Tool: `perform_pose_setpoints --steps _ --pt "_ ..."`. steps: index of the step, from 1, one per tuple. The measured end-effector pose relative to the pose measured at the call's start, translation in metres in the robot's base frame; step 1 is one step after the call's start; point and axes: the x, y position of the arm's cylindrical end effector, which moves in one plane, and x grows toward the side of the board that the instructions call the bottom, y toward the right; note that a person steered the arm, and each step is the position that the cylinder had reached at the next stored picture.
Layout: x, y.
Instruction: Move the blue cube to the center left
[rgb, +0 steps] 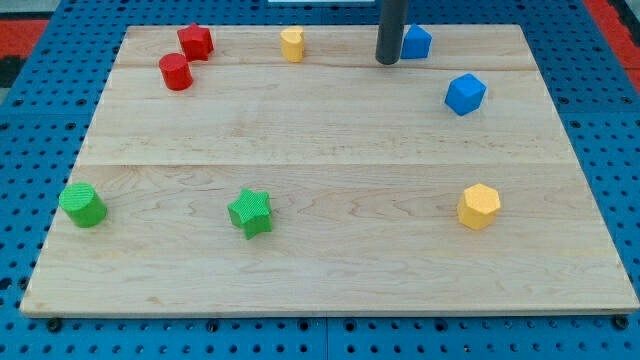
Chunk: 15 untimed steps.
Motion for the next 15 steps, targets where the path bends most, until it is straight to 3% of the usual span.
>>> perform_pose_setpoints --steps 2,3,4,5,6,7,8,10,11,12,13,14,15 --pt "0.000 -0.015" --pt "0.017 -0.050" --pt "0.056 -0.119" --pt "0.064 -0.176" --pt "0.043 -0.099" --pt "0.043 0.042" --pt "0.043 0.144" --pt "0.109 0.049" --pt "0.072 0.108" --pt "0.072 0.170" --pt "0.105 0.215" --pt "0.134 0.129" --pt "0.116 0.093"
